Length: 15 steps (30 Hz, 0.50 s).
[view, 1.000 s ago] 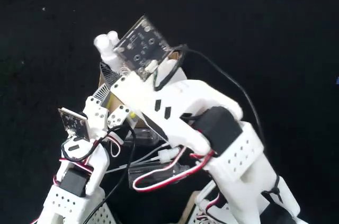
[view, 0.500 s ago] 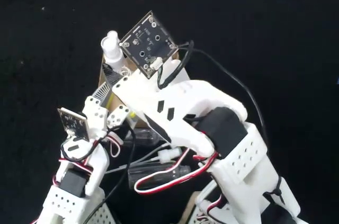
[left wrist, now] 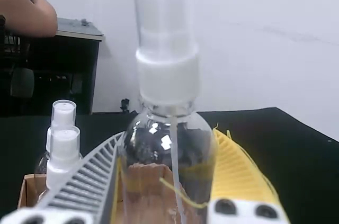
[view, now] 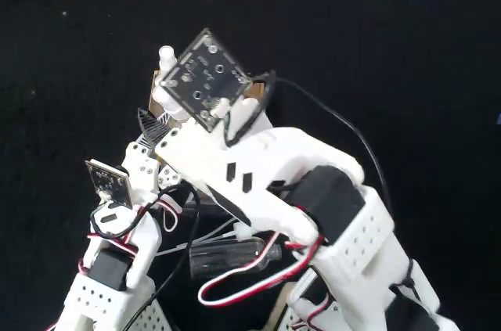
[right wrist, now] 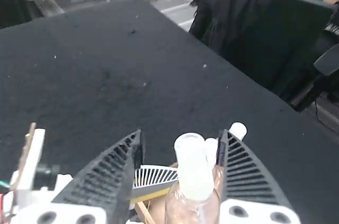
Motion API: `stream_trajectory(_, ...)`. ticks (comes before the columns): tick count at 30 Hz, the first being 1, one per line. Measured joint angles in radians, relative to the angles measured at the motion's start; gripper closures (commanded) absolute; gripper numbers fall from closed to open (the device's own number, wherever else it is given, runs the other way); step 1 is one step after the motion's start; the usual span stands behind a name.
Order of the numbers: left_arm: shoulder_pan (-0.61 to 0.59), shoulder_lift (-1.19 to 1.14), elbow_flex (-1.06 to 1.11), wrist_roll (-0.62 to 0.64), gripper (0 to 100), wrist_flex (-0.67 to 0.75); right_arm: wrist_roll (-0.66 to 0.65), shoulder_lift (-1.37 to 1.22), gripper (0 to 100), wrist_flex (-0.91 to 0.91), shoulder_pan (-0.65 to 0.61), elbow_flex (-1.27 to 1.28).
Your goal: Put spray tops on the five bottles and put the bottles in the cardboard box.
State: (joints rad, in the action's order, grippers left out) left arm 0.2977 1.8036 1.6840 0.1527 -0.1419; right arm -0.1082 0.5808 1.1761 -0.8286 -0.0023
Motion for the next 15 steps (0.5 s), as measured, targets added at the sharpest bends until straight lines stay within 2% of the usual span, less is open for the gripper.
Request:
stream_trajectory(7, 0.000, 0.000, 0.000, 0.000, 97, 0.000, 0.000, -0.066, 81.3, 0.046, 0.002, -0.054)
stream_trajectory(12, -0.002, 0.000, 0.000, 0.000, 97, 0.000, 0.000, -0.066, 91.9, 0.046, 0.049, -0.054)
stream_trajectory(15, -0.002, 0.000, 0.000, 0.000, 97, 0.000, 0.000, -0.068, 93.7, 0.046, 0.068, -0.054)
